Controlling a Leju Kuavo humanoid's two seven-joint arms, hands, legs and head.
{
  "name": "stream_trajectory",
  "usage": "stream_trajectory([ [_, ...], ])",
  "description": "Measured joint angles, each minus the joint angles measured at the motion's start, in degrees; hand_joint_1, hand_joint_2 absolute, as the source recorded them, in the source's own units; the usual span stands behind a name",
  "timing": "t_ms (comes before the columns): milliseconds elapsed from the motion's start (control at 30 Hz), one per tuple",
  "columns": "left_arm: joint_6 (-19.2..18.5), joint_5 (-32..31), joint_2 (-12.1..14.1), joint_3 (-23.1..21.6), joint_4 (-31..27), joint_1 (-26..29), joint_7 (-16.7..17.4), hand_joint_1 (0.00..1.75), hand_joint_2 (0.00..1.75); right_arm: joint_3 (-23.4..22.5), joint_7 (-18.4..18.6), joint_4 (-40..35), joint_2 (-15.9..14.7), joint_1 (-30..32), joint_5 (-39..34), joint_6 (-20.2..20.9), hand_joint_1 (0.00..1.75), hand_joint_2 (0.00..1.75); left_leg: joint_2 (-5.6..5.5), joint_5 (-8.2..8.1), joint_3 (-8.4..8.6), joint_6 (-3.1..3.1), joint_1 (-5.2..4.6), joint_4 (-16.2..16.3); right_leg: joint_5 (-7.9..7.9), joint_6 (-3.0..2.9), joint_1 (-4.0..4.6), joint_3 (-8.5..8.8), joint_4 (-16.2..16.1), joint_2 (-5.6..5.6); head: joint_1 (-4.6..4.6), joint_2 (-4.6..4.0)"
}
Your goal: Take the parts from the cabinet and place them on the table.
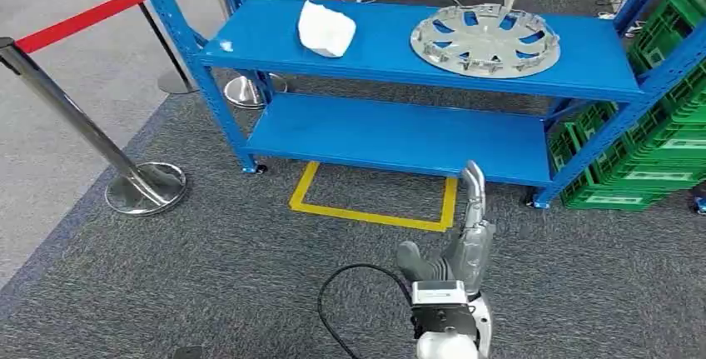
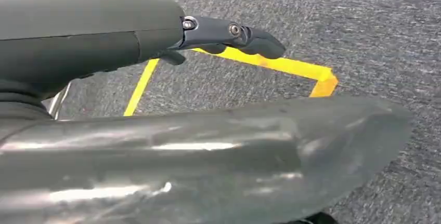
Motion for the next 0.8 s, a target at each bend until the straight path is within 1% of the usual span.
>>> stream_trajectory([
  [33,0.0,-0.04,-0.04,0.0,0.0,0.0,0.0,0.0,0.0,0.15,-0.11,0.0,0.0,-0.06,-0.09,0.15,0.0,0.0,0.14,-0.82,-0.29,-0.32,-0.03,0.8,0.08,-0.22,-0.12,0.09,-0.13,-0.07,-0.13,0.0],
  [67,0.0,-0.04,-0.09,0.02,0.0,-0.02,0.0,0.0,0.0,0.18,-0.2,0.0,0.0,-0.15,-0.09,0.19,0.0,0.0,0.17,-2.68,-1.53,-0.57,-0.02,3.55,0.08,-0.47,-0.2,0.09,-0.15,-0.16,-0.57,0.0],
  [100,0.0,-0.04,-0.07,0.05,0.0,-0.03,0.0,0.0,0.0,0.2,-0.2,0.0,0.0,-0.14,-0.13,0.22,0.0,0.0,0.2,-5.01,-3.68,-0.82,0.13,8.08,0.06,-0.52,-0.23,0.06,-0.15,-0.24,-0.59,0.0],
  [133,0.0,-0.04,-0.04,0.07,0.0,-0.01,0.0,0.0,0.0,0.2,-0.22,0.0,-0.02,-0.15,-0.18,0.24,0.0,0.0,0.22,-6.89,-5.82,-1.0,0.22,12.46,0.03,-0.55,-0.23,0.04,-0.14,-0.32,-0.57,0.0],
  [167,-0.02,-0.04,-0.04,0.07,0.0,0.04,-0.02,0.0,0.0,0.2,-0.24,0.0,-0.02,-0.15,-0.22,0.26,0.0,0.0,0.23,-8.24,-7.95,-1.14,0.29,16.7,0.03,-0.55,-0.23,0.02,-0.14,-0.35,-0.59,0.0],
  [200,-0.15,-0.02,-0.02,0.09,0.0,0.1,-0.11,0.0,0.0,0.22,-0.33,0.0,-0.02,-0.15,-0.31,0.28,0.0,0.0,0.25,-7.76,-8.69,-1.25,0.38,17.75,0.02,-0.54,-0.28,0.04,-0.14,-0.35,-0.57,0.0],
  [233,-0.44,0.13,0.0,0.11,0.0,0.13,-0.64,0.0,0.0,0.26,-0.48,0.0,-0.02,-0.15,-0.59,0.35,0.0,0.0,0.26,-6.06,-8.06,-1.32,0.44,16.2,-0.01,-0.48,-0.36,0.08,-0.13,-0.34,-0.59,0.0],
  [267,-0.88,0.35,0.0,0.13,-0.02,0.12,-1.4,0.0,0.0,0.35,-0.66,0.0,-0.02,-0.15,-1.07,0.46,0.0,0.0,0.29,-3.46,-6.26,-1.4,0.56,12.34,-0.07,-0.36,-0.5,0.18,-0.13,-0.31,-0.59,0.0],
  [300,-1.99,1.16,0.04,0.18,-0.07,0.1,-3.02,0.0,0.0,0.42,-0.99,-0.02,-0.02,-0.14,-1.27,0.39,0.0,0.0,0.34,-1.07,-3.97,-1.51,0.72,7.8,-0.15,-0.16,-0.68,0.3,-0.1,-0.23,-0.57,0.0],
  [333,-4.01,2.56,-0.02,0.46,-0.13,0.11,-6.31,0.0,0.0,0.44,-1.53,-0.2,-0.02,-0.07,-1.2,-0.13,0.0,0.0,0.65,1.04,-1.18,-1.84,1.02,2.52,-0.27,0.37,-0.64,0.45,-0.1,-0.18,-0.65,0.0],
  [367,-5.93,3.72,-0.2,0.86,-0.15,-0.02,-9.54,0.0,0.0,0.44,-1.86,-0.46,-0.04,0.01,-1.12,-0.5,0.0,0.0,0.65,0.31,-0.14,-1.94,0.87,0.37,-0.52,0.88,-0.22,0.18,0.36,-0.15,-1.05,0.0],
  [400,-7.99,4.82,-0.24,1.51,-0.2,-0.18,-12.56,0.0,0.0,0.44,-2.01,-0.63,-0.13,0.17,-1.07,-0.74,0.0,0.0,0.36,0.23,-0.42,-0.58,0.84,0.4,-0.36,1.2,-0.22,0.04,0.18,-0.07,-1.07,0.0],
  [433,-9.63,5.57,-0.31,1.88,-0.2,-0.13,-15.5,0.0,0.0,0.44,-2.01,-0.83,-0.24,0.36,-1.12,-0.74,0.0,0.0,0.35,0.19,-0.56,-0.32,0.75,0.34,-0.24,1.42,-0.21,0.12,-0.1,-0.08,-0.74,0.0],
  [467,-11.35,6.36,-0.31,2.18,-0.2,-0.03,-18.04,0.0,0.0,0.44,-1.92,-0.94,-0.37,0.57,-1.42,-0.66,0.0,0.0,0.35,0.12,-0.56,0.14,0.61,0.37,-0.12,1.67,-0.33,0.35,-0.39,-0.12,-0.7,0.0],
  [500,-13.17,6.97,-0.26,2.69,-0.2,0.06,-20.29,0.0,0.0,0.44,-1.79,-1.05,-0.5,0.8,-1.9,-0.38,0.0,0.0,0.35,0.27,-0.49,0.64,0.69,0.29,-0.19,2.01,-0.47,0.49,-0.49,-0.11,-0.76,0.0],
  [533,-14.61,7.32,-0.26,3.17,-0.2,0.07,-21.84,0.0,0.0,0.44,-1.75,-1.36,-0.66,1.14,-2.21,-0.09,0.0,0.0,0.39,0.31,-0.37,1.09,0.79,0.18,-0.86,2.31,-0.56,0.11,0.2,-0.15,-0.65,0.0],
  [567,-15.56,7.43,-0.26,3.45,-0.2,0.05,-23.03,0.0,0.0,0.44,-1.84,-1.53,-0.81,1.25,-2.21,0.06,0.0,0.0,0.41,0.27,-0.33,1.53,0.73,0.18,-2.66,2.34,-0.52,-0.98,2.7,-0.2,-0.35,0.0],
  [633,-16.31,7.69,-0.24,3.96,-0.2,0.06,-23.67,0.0,0.0,0.44,-1.95,-1.55,-0.92,1.53,-2.14,0.13,0.0,0.0,0.42,0.21,-0.35,1.89,0.45,0.18,-7.09,2.3,-0.4,-5.44,12.21,-0.19,-0.13,0.0],
  [667,-16.46,7.72,-0.22,4.35,-0.2,0.11,-23.76,0.0,0.0,0.44,-1.97,-1.55,-1.01,1.7,-2.12,0.13,0.0,0.0,0.42,0.17,-0.33,1.96,0.29,0.18,-8.45,2.26,-0.38,-7.45,16.31,-0.19,-0.11,0.0],
  [700,-16.63,7.78,-0.22,4.48,-0.2,0.17,-23.93,0.0,0.0,0.44,-1.99,-1.55,-1.14,1.94,-2.1,0.13,0.0,0.0,0.41,0.13,-0.29,2.03,0.16,0.18,-8.53,2.1,-0.31,-8.61,18.29,-0.19,-0.13,0.0],
  [733,-17.01,7.85,-0.22,4.57,-0.2,0.21,-24.35,0.0,0.0,0.44,-2.06,-1.55,-1.2,2.06,-1.9,0.13,0.0,0.0,0.33,0.09,-0.19,2.07,0.08,0.19,-7.09,1.91,-0.17,-8.23,17.06,-0.18,-0.11,0.0],
  [767,-17.31,7.85,-0.22,4.64,-0.2,0.2,-24.77,0.0,0.0,0.44,-2.17,-1.55,-1.2,2.06,-1.68,0.11,0.0,0.0,0.24,0.05,-0.02,2.11,0.05,0.19,-4.81,1.67,-0.08,-6.66,13.65,-0.18,-0.11,0.0],
  [800,-17.62,7.8,-0.22,4.7,-0.2,0.19,-25.13,0.0,0.0,0.44,-2.36,-1.55,-1.2,2.06,-1.2,-0.09,0.0,0.0,0.17,-0.04,0.2,2.05,0.04,0.19,-1.99,1.36,-0.02,-4.1,8.31,-0.17,-0.13,0.0],
])
